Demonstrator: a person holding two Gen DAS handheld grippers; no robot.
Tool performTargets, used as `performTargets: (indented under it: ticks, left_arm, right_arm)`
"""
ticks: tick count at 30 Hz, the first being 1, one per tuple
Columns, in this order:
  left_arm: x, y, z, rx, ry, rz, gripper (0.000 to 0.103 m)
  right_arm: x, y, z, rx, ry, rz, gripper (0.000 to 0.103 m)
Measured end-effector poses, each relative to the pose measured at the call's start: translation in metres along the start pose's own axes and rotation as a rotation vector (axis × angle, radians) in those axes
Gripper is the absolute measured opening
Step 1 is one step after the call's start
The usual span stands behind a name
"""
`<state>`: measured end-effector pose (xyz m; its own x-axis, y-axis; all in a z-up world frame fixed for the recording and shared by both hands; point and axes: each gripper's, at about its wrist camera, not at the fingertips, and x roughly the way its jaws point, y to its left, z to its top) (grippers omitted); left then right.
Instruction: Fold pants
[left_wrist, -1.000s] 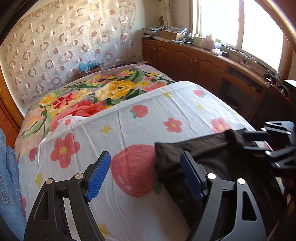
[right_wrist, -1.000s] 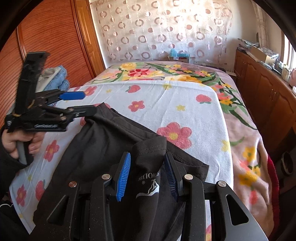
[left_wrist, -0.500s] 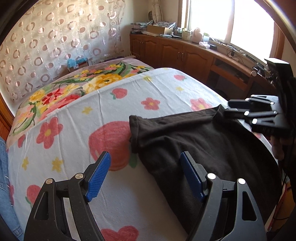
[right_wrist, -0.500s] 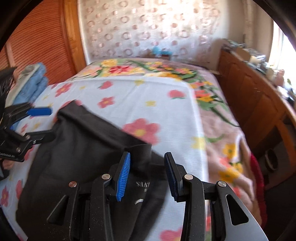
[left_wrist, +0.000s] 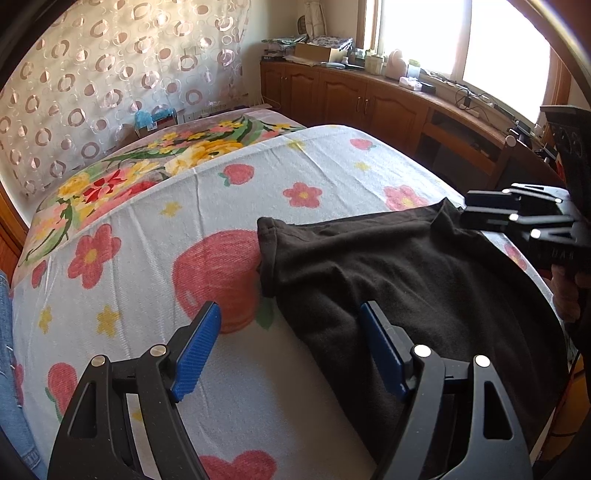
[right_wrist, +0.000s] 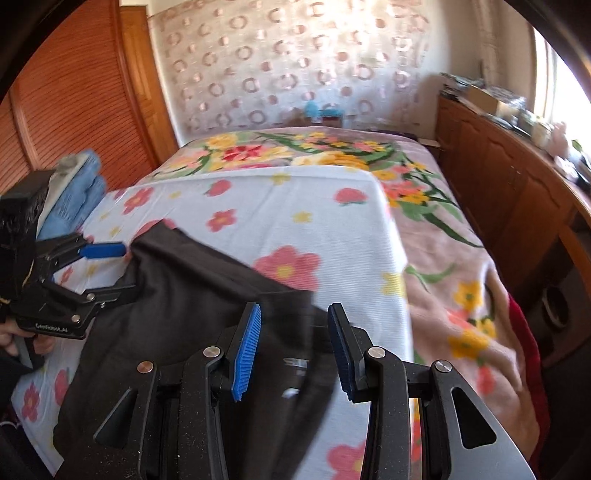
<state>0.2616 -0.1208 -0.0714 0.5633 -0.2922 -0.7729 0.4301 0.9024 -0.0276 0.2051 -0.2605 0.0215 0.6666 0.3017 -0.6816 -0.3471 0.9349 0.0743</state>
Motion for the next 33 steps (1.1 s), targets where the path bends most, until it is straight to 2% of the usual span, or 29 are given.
performTargets:
  ticks: [3, 6, 9, 11, 15, 21, 23, 25, 33]
  left_arm:
    - [-0.001, 0.0, -0.001, 0.002, 0.0, 0.002, 0.078]
    - [-0.002, 0.001, 0.001, 0.0, -0.011, 0.0, 0.078]
    - [-0.005, 0.005, 0.008, -0.003, -0.041, -0.016, 0.078]
    - [-0.004, 0.01, 0.014, -0.017, -0.045, -0.024, 0.068]
    - [0.006, 0.02, 0.021, -0.04, -0.029, -0.033, 0.052]
    - [0.017, 0.019, 0.025, -0.042, -0.015, -0.068, 0.031]
    - [0.017, 0.016, 0.026, -0.031, -0.017, -0.081, 0.019]
    - [0.014, 0.013, 0.026, -0.022, -0.028, -0.084, 0.012]
    - [-0.016, 0.025, 0.025, -0.071, -0.118, -0.093, 0.009]
  right_arm:
    - [0.003, 0.006, -0.002, -0.049, 0.007, 0.01, 0.039]
    - [0.007, 0.007, 0.0, -0.078, 0.017, 0.014, 0.029]
    - [0.011, 0.007, 0.002, -0.102, 0.036, -0.012, 0.029]
    - [0.014, 0.003, 0.001, -0.114, 0.057, -0.041, 0.028]
    - [0.011, -0.004, -0.001, -0.115, 0.046, -0.072, 0.006]
    - [-0.006, -0.018, -0.005, -0.026, -0.025, -0.104, 0.004]
    - [-0.008, -0.02, -0.007, -0.008, -0.038, -0.1, 0.004]
    - [-0.012, -0.021, -0.008, 0.007, -0.051, -0.079, 0.004]
    - [-0.024, -0.027, -0.014, 0.027, -0.133, 0.005, 0.003]
